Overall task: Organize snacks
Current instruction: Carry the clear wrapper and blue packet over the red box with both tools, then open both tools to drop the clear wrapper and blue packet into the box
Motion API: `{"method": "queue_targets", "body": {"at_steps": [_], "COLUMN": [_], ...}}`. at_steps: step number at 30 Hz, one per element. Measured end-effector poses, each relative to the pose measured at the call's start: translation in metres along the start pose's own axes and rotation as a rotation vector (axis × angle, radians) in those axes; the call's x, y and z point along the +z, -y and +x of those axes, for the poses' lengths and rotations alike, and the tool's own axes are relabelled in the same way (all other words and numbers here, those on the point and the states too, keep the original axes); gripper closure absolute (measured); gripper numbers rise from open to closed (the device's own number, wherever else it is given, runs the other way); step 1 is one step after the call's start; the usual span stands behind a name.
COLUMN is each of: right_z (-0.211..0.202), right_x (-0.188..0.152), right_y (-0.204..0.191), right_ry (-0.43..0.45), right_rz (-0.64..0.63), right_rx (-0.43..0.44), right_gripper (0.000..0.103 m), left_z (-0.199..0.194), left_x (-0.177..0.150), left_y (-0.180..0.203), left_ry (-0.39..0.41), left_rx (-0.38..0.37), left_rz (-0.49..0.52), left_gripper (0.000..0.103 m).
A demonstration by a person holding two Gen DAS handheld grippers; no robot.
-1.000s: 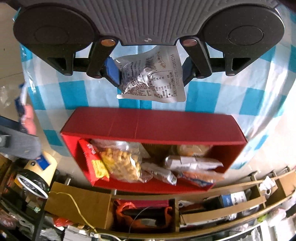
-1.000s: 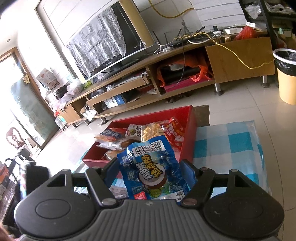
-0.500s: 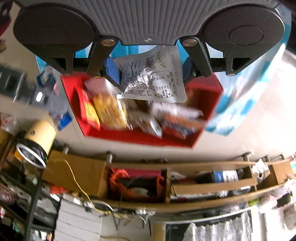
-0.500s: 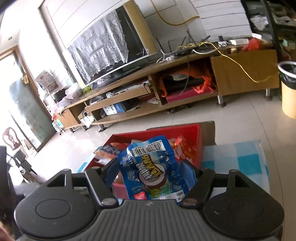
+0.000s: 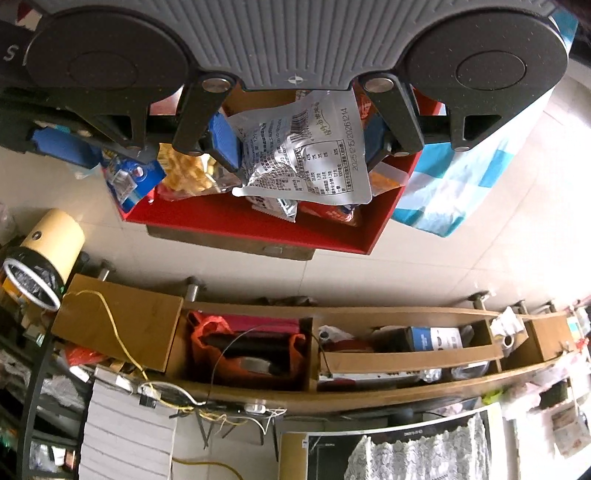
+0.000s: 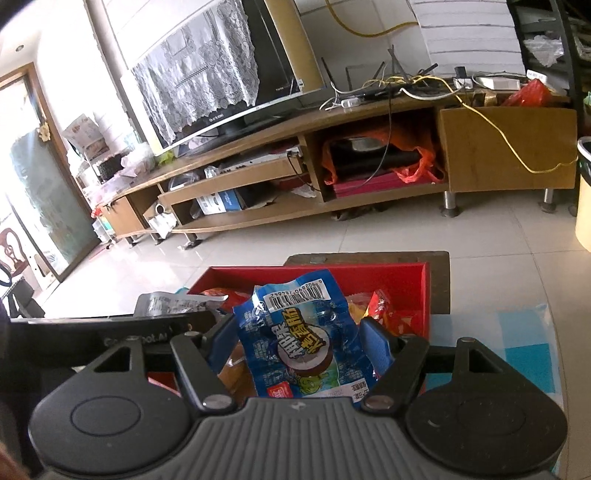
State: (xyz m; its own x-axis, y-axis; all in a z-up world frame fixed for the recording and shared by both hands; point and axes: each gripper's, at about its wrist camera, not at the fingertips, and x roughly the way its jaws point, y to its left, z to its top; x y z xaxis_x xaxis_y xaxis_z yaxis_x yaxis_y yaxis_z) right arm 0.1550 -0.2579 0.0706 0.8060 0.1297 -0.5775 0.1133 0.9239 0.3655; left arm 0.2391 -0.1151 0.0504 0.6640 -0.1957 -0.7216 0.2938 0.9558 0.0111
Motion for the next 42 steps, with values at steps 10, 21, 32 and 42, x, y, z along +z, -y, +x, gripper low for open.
{"method": "queue_targets", "body": {"at_steps": [10, 21, 32, 42], "right_z": [0.013, 0.016, 0.017, 0.009], "right_x": [0.002, 0.002, 0.001, 0.004], "right_y": [0.002, 0.001, 0.001, -0.006], "right_ry": [-0.008, 0.0, 0.002, 0.041], "right_rz": [-0.007, -0.007, 0.001, -0.018], "right_rx": [-0.018, -0.02, -0.014, -0.003], "right_gripper": [0.035, 0.03, 0.029, 0.028], "left_z": [0.015, 0.019, 0.012, 0.004], "left_x": [-0.002, -0.001, 0.001, 0.003], "left_y": [0.0, -0.004, -0.006, -0.012], "left_ry": [-0.029, -0.043, -0.019, 0.002], "left_rx": [0.02, 0.035, 0.057, 0.074], "left_rz": [-0.002, 0.0, 0.001, -0.011], "left_gripper": [0.03, 0.024, 0.018, 0.017]}}
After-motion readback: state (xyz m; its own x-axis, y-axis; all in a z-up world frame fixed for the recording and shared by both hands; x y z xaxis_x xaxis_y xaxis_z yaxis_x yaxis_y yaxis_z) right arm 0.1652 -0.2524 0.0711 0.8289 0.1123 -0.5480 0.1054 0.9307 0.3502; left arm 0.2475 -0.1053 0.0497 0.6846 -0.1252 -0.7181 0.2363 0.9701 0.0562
